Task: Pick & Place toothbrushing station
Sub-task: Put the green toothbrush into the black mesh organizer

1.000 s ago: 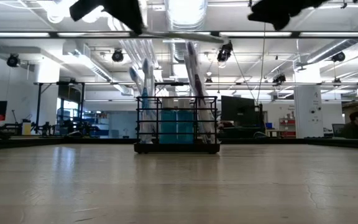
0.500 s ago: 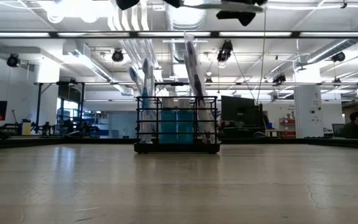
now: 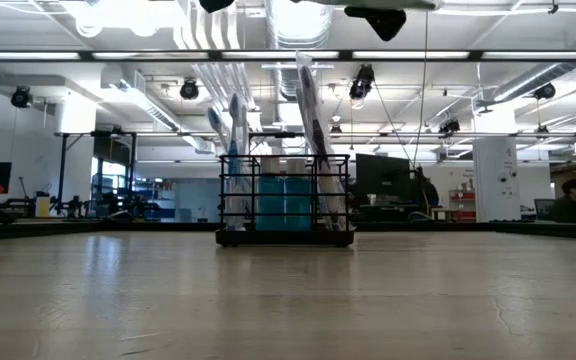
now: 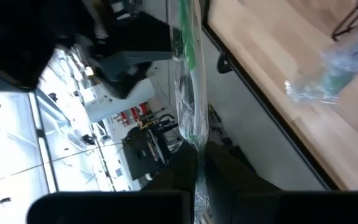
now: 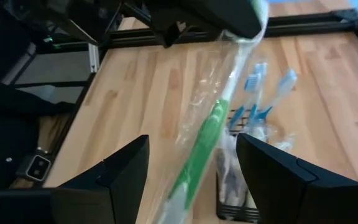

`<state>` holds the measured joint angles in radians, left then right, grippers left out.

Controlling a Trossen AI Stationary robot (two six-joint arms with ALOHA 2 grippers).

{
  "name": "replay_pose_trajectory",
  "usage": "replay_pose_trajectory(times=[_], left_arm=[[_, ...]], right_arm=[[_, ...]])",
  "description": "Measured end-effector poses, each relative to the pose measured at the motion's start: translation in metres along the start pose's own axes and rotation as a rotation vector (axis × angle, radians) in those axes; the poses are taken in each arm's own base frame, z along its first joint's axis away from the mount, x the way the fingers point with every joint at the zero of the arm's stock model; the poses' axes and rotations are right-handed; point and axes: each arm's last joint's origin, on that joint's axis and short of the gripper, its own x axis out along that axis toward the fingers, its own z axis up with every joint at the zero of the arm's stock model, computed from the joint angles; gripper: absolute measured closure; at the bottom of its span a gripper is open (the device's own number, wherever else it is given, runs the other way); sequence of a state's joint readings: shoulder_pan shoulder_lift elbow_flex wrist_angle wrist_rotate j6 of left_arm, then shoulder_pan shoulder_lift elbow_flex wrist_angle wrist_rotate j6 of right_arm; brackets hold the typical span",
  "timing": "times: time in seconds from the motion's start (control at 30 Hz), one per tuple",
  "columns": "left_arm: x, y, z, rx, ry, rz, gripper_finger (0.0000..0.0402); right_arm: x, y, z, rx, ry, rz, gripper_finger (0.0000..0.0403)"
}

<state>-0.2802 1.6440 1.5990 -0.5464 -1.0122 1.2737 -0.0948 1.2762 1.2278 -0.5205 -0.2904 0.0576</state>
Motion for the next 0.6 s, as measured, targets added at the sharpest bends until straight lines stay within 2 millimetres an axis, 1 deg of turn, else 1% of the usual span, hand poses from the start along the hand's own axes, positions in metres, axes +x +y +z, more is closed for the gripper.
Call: replay_pose_trajectory(times=[0.17, 0.3, 0.43, 0.6], left_arm=[[0.0001, 0.0029, 0.0005, 0.031, 0.007, 0.022, 0.0383], [0.0009, 0.0037, 0.0001, 0.03, 0.009, 0.025, 0.0383], [0.0012, 0.0037, -0.0001, 0.042, 0.009, 0.024, 0.0383], [0.0016, 0.0037, -0.0003, 0.044, 0.008, 0.024, 0.0383]], right_arm=[[0.0051, -0.0029, -0.0009, 0.026, 0.014, -0.006, 0.0169], [0.0057, -0.003, 0.0001, 0.019, 0.008, -0.005, 0.0184], [0.0053, -0.0047, 0.0014, 0.007, 0.007, -0.011, 0.0219], [0.0099, -0.0071, 0.0014, -0.003, 0.019, -0.014, 0.0284]])
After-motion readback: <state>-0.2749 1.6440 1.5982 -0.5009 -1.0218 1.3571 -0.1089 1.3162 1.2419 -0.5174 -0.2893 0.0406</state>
